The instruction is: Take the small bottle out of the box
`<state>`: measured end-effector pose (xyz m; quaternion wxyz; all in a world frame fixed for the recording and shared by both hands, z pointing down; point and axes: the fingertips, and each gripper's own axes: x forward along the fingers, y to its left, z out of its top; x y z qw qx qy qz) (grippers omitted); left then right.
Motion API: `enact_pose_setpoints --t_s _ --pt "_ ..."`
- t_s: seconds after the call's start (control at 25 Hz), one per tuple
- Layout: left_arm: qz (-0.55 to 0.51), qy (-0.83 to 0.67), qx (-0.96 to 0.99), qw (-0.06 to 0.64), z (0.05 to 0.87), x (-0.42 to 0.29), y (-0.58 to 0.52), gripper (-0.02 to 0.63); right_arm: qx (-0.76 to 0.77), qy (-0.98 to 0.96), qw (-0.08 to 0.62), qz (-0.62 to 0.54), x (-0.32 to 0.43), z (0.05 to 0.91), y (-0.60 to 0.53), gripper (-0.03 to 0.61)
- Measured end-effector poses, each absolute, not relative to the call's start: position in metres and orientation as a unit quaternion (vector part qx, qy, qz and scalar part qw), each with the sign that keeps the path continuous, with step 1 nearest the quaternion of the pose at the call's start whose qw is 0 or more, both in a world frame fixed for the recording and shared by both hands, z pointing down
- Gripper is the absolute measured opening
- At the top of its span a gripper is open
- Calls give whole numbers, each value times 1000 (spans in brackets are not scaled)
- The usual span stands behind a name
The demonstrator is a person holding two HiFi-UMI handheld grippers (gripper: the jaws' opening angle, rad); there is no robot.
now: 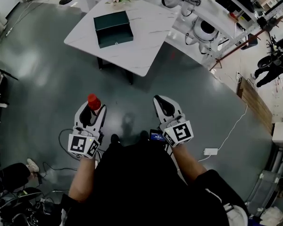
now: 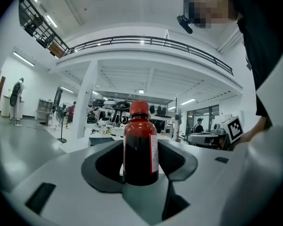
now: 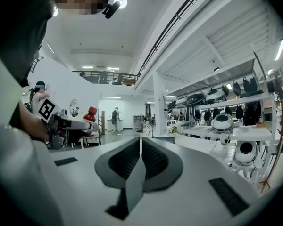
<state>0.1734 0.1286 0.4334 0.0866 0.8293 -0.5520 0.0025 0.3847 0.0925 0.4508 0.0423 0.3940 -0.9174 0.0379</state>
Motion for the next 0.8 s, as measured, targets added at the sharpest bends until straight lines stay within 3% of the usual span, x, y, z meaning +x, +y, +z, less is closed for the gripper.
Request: enact_pose_setpoints --t_s 0.8 --pt "14 -483 870 100 444 233 113 235 401 -914 28 58 421 457 83 39"
